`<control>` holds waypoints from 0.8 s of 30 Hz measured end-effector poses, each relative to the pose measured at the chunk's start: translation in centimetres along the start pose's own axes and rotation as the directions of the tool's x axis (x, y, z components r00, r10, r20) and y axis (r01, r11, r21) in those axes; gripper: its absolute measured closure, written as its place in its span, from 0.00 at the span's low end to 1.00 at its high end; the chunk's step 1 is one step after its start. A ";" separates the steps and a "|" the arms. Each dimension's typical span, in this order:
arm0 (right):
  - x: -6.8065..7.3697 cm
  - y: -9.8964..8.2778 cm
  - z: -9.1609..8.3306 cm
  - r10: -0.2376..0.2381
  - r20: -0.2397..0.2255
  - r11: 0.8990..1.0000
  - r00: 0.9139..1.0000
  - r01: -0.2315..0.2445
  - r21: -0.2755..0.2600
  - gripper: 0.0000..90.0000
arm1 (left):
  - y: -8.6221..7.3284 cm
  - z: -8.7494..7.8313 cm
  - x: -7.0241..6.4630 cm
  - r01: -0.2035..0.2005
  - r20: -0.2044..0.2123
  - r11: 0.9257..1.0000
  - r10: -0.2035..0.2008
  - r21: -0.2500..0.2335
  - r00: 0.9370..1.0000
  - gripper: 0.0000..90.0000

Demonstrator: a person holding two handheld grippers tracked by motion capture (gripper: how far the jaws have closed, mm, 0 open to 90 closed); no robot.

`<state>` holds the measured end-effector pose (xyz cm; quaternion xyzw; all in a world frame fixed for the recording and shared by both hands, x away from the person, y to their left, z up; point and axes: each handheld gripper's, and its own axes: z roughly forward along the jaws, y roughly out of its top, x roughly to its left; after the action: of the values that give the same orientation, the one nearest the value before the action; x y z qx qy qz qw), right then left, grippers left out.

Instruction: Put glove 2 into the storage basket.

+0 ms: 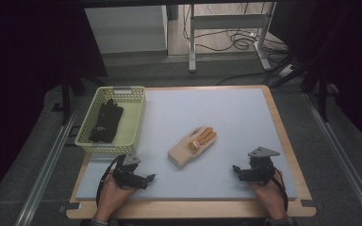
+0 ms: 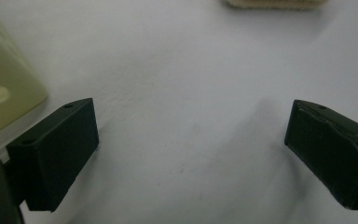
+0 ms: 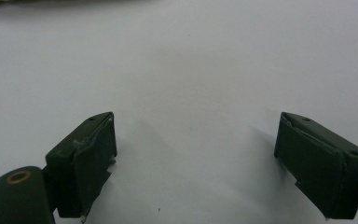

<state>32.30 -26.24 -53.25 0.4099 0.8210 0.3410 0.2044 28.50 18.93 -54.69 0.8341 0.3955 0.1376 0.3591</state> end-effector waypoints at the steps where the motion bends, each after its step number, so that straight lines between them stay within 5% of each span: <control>1: 0.0 0.0 0.0 0.000 0.000 1.000 1.000 0.000 0.000 0.14 | 0.2 0.0 -0.1 0.001 0.005 1.000 -0.001 0.000 1.000 0.03; 24: 0.0 0.0 0.0 0.000 -0.001 1.000 1.000 0.000 0.000 0.14 | 7.1 1.8 -2.2 -0.058 0.083 0.997 0.054 0.043 0.995 0.00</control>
<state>32.30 -26.26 -53.24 0.4096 0.8212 0.3411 0.2039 32.00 13.28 -50.81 0.8576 0.3601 0.1044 0.3520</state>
